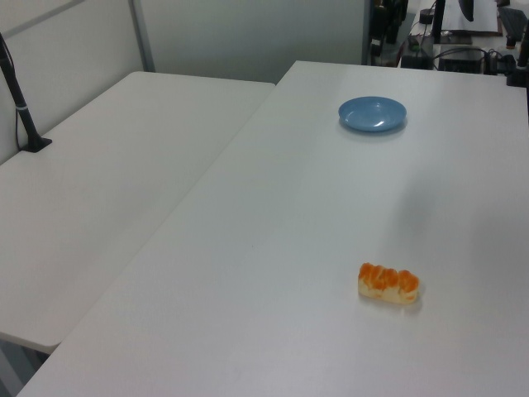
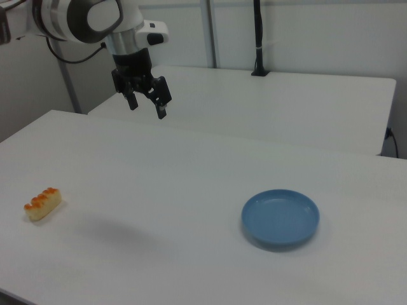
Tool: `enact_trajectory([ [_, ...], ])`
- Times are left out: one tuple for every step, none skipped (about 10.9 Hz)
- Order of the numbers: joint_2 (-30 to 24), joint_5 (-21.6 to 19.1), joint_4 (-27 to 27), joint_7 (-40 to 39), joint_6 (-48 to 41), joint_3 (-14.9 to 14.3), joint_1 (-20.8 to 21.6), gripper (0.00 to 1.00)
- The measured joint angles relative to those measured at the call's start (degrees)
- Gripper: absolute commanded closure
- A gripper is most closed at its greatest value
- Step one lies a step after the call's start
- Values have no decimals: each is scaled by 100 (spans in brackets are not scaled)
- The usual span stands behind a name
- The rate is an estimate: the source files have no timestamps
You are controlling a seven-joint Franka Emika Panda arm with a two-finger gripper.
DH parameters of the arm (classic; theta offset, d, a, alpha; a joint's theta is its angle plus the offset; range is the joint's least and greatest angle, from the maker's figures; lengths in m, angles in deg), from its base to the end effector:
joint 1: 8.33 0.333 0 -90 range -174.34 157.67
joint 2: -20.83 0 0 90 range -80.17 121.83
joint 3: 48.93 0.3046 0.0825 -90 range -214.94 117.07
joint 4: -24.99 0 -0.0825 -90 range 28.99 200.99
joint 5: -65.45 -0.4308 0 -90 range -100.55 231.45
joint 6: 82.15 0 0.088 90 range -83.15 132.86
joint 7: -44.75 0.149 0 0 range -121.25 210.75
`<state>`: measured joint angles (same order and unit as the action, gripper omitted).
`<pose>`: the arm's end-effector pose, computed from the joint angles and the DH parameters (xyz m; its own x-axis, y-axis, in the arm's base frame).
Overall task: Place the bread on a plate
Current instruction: 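Move the open gripper from rest toward the orange-topped bread roll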
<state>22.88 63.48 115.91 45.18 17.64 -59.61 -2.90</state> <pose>0.6307 -0.0518 0.5575 0.9875 -0.1032 0.1191 -0.1005 -0.9945 -0.0286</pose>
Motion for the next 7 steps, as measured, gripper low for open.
enact_trajectory([
  [17, 0, 1, 6, -1, 36, -3, 0],
  [17, -1, 1, 0, -42, 70, 1, 0],
  [17, -1, 3, 0, -94, 140, 6, 0],
  [17, -1, 3, 0, -157, 196, 10, 0],
  [17, -1, 3, 0, -202, 218, 11, 0],
  [17, -1, 3, 0, -215, 218, 10, 0],
  [17, -1, 3, 0, -217, 218, 10, 0],
])
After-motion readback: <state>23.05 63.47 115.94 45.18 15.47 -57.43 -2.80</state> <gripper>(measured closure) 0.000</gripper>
